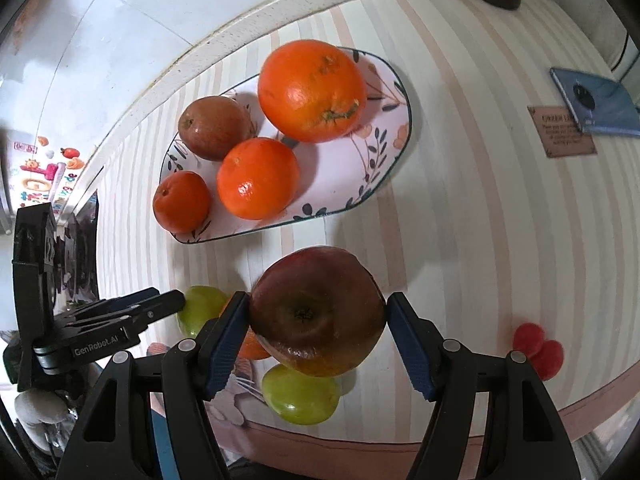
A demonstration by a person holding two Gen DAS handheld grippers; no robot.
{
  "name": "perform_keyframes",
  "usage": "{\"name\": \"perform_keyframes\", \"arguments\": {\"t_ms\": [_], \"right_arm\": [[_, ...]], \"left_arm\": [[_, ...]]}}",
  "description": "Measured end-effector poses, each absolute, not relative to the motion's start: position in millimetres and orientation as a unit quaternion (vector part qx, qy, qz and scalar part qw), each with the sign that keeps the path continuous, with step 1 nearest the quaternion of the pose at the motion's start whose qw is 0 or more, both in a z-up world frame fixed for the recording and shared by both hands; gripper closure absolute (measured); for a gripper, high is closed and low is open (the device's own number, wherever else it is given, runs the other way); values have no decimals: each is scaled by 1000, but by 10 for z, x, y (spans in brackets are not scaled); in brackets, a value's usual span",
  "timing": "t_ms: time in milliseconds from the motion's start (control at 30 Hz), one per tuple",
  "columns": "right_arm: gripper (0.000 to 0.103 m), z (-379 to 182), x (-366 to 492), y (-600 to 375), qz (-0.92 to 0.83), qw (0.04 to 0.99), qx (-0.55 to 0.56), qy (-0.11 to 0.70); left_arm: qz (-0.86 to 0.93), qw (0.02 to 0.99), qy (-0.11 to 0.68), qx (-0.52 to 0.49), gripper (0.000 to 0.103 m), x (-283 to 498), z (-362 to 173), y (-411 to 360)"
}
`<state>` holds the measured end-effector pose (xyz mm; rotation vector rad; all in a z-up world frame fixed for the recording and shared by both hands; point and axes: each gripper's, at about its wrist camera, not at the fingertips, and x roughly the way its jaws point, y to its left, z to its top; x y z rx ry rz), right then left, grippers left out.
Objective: Organize fruits
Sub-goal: 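Carry the green apple and red apple onto the floral plate and release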
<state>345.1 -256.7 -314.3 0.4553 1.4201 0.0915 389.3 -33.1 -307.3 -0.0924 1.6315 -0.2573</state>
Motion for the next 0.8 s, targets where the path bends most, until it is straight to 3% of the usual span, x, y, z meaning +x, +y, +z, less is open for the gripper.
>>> {"name": "perform_keyframes", "arguments": {"t_ms": [200,367,800], "right_arm": [[31,-3267,3394,-2615,32,725,222,651],[31,-3322,3355,-2645,27,723,224,653],[31,-3481,3333,-2620,21,715,230,660]], "left_arm": [[-133,643,746,-111,42,3826,-3279,-453],[-138,662,728,-110,47,3692,-3359,-565],[-157,677,716,-69,47,3638,-3450,-659]]}}
